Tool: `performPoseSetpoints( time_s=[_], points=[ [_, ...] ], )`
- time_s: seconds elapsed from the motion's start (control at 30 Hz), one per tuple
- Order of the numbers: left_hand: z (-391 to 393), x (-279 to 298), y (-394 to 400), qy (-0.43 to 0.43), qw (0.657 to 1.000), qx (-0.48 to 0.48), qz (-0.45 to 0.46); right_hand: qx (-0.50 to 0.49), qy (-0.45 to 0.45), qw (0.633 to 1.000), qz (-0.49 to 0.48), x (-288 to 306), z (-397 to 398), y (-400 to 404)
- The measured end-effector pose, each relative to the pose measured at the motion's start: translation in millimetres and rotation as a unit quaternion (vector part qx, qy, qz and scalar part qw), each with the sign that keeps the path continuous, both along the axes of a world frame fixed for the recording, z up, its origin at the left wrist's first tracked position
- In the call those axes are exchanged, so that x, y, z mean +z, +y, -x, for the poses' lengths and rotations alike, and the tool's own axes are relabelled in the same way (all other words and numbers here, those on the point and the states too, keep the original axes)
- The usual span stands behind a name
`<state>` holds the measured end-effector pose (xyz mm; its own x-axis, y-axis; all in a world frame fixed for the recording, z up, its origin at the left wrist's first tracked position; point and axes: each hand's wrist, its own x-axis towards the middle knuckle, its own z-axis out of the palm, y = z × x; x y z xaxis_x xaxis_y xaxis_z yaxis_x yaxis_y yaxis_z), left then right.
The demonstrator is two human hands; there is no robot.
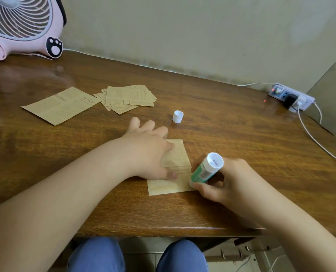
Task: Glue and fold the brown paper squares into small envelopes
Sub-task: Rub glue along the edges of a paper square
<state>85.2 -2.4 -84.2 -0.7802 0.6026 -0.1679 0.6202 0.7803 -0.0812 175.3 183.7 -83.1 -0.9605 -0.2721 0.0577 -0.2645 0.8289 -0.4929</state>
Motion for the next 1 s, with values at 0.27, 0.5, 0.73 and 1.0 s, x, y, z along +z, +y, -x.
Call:
performPoseSetpoints(
  time_s=[0.27,0.5,0.73,1.0],
  points=[
    [-27.2,0.4,4.7,0.115,0.981,0.156,-0.002,-0.134,0.080,0.975,0.159,10.4,5.4,8.3],
    [-29.7,5.2,10.7,0.143,0.970,0.194,-0.029,-0.126,0.036,0.982,0.136,3.6,25.1,-9.2],
    [-19.9,-3.1,-31.6,-0.037,0.986,-0.015,-0.164,-0.113,0.022,0.990,0.087,0.9,41.2,-14.2],
    [-20.5,-12.0,-30.5,-0.022,0.988,-0.023,-0.153,-0.086,0.031,0.996,0.009,0.7,58.1,-33.8]
  ],
)
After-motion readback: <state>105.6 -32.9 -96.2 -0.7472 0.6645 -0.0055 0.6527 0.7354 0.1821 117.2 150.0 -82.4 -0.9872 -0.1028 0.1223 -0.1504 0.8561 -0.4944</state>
